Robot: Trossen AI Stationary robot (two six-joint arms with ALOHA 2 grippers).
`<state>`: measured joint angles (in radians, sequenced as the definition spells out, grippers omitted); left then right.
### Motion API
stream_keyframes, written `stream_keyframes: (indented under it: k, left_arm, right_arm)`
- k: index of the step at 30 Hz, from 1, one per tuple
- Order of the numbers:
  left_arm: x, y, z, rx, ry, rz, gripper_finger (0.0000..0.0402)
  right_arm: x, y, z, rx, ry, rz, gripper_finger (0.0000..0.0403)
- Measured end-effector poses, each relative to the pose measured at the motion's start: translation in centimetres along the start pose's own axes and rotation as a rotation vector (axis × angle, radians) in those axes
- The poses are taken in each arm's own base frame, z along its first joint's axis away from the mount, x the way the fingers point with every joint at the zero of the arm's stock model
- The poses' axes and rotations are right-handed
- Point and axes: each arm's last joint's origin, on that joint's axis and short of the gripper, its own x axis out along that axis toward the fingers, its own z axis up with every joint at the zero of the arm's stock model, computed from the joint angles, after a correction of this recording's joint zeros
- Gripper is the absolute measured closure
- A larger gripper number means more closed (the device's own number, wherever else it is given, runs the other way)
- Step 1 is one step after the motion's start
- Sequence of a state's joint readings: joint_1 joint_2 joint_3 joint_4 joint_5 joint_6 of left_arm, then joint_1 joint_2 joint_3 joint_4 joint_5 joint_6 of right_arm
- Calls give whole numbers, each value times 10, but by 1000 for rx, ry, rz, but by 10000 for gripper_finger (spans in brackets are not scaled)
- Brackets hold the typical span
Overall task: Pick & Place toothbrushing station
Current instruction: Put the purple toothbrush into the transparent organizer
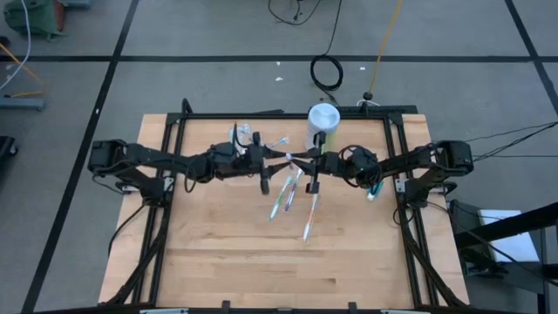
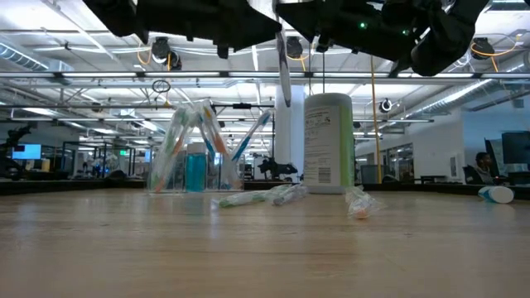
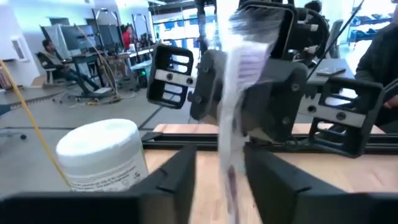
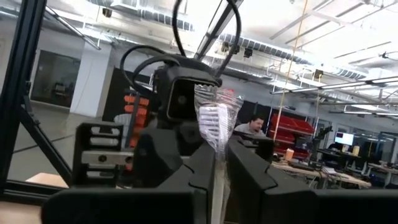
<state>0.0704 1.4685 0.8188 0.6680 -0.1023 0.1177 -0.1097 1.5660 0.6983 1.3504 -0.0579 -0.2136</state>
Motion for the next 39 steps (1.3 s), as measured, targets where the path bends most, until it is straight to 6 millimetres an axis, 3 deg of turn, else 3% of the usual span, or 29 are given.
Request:
stream_keyframes:
  k: [9, 17, 26, 32, 39]
  left_arm:
    - [0, 4, -3, 13, 21, -70, 389]
    - [0, 5, -6, -11, 55, -39, 395]
    - [-10, 7, -3, -12, 143, 26, 399]
    - [-34, 12, 15, 1, 206, 144, 400]
    - [-65, 27, 47, 30, 135, 300, 401]
  right_arm:
    - [0, 1, -2, -3, 16, 5, 372]
    - [0, 1, -6, -4, 63, 11, 350]
    - [-1, 2, -10, 20, 109, 5, 269]
    - [-5, 1, -16, 104, 273, -66, 214]
    - [-9, 3, -19, 118, 373, -72, 189]
